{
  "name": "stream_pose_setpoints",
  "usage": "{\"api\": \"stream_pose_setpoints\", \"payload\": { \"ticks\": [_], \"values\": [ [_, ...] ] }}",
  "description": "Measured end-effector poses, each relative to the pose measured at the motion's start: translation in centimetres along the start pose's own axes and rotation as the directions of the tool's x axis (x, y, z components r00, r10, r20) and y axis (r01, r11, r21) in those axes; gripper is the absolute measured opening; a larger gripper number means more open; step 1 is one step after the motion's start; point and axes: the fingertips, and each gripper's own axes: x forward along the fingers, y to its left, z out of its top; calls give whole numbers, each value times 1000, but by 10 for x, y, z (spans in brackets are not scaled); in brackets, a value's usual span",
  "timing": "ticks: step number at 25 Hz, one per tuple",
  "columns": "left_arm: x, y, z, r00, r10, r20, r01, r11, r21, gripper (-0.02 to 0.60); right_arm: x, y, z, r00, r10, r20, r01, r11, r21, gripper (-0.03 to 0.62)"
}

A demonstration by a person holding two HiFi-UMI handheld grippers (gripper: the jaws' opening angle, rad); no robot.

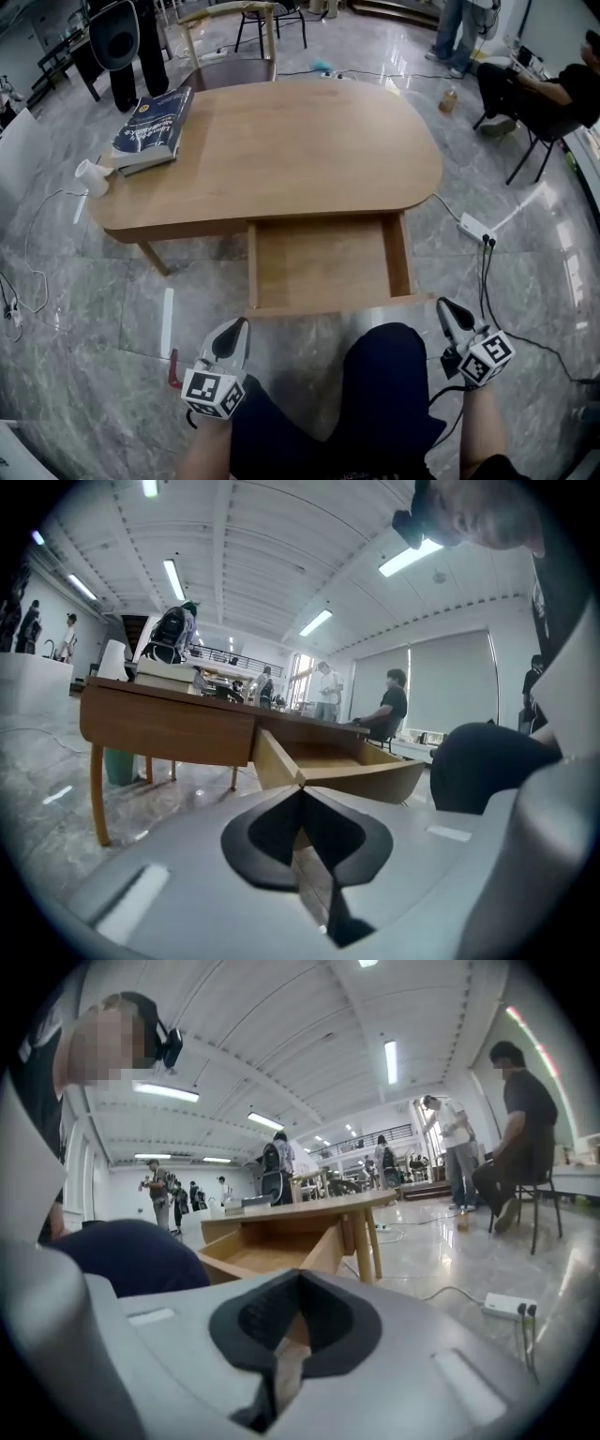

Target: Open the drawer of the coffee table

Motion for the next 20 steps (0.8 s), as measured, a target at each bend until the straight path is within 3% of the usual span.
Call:
{"api": "stream_pose_setpoints", "payload": {
  "ticks": [4,8,14,18,20],
  "values": [
    [-10,-3,27,999,3,48,-2,1000,-13,8,7,10,32,1000,5,28,-5,1000,-17,2],
    [-9,-14,63,996,0,94,-2,1000,21,8,38,39,63,995,100,24,-97,989,-113,2],
    [8,-27,74,997,-18,75,12,997,80,6,88,66,82,969,247,15,-242,958,-154,2],
    [17,-40,92,998,-23,50,20,998,56,8,110,77,94,947,319,-35,-320,935,-154,2],
    [17,-53,113,998,-36,42,36,999,0,8,116,82,107,934,350,-74,-357,924,-136,2]
  ]
}}
